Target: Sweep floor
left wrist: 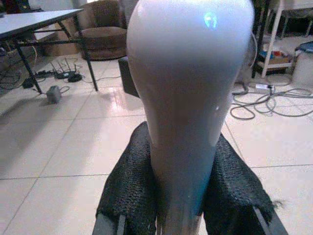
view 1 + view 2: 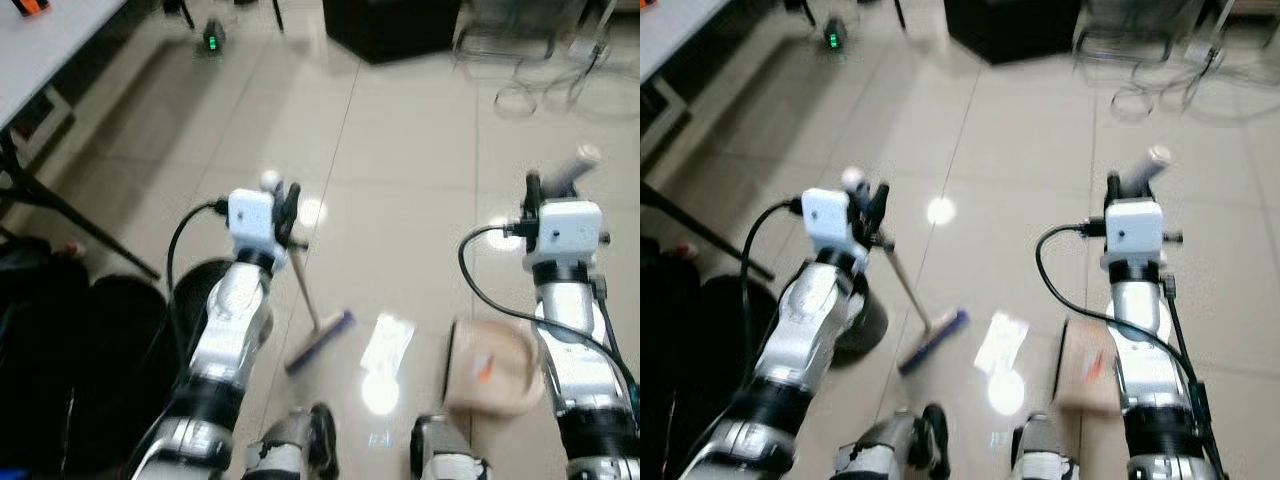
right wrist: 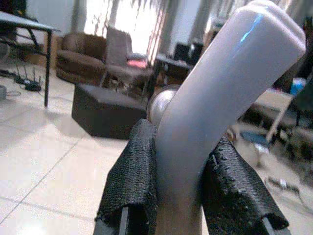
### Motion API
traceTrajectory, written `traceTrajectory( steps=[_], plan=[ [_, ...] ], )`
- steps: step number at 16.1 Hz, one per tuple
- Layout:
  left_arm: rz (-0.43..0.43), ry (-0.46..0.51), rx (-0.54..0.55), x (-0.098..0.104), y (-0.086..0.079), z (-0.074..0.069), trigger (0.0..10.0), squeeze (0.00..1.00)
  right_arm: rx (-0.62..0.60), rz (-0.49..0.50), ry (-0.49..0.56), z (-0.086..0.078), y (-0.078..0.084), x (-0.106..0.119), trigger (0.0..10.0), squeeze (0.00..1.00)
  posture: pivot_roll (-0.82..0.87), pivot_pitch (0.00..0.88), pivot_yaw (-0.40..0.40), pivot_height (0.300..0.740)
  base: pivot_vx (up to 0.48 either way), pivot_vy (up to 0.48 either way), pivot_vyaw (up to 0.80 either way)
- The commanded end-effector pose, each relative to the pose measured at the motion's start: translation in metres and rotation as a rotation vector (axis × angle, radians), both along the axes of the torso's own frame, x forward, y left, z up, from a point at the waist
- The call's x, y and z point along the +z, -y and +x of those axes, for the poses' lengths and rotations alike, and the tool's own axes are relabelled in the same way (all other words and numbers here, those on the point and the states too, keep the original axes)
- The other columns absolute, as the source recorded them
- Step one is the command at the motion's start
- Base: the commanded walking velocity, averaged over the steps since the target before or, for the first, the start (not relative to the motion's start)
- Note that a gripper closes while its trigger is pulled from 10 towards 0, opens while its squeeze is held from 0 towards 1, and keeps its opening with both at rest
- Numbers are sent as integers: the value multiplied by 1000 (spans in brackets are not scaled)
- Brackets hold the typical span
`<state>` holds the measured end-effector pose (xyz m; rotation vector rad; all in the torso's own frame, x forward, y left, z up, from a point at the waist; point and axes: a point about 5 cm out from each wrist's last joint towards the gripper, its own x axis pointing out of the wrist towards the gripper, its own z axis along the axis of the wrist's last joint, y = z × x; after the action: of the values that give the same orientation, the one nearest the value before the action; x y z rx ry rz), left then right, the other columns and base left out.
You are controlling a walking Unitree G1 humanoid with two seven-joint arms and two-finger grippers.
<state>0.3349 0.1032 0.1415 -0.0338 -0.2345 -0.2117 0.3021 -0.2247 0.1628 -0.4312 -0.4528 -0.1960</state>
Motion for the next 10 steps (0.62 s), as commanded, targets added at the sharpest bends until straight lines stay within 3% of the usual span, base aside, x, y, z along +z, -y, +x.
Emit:
traceTrajectory(
  steps=[1, 4, 8, 10],
  plan=[
    [3, 39, 31, 2, -4, 1, 10000, 0, 41, -50, 66, 0, -8, 5, 10000, 0, 94, 389, 206, 740, 0, 0, 0],
    [-10, 52, 48, 2, 1, 5, 10000, 0, 108, -63, 72, 0, -25, -6, 10000, 0, 108, 407, 219, 740, 0, 0, 0],
    [-17, 39, 128, -3, 0, 11, 10000, 0, 251, -93, 18, 0, -72, -34, 10000, 0, 121, 418, 223, 740, 0, 0, 0],
    [-34, 16, 153, -5, 7, 15, 10000, 0, 278, -39, 20, 2, -91, -36, 10000, 0, 124, 420, 225, 740, 0, 0, 0]
  ],
)
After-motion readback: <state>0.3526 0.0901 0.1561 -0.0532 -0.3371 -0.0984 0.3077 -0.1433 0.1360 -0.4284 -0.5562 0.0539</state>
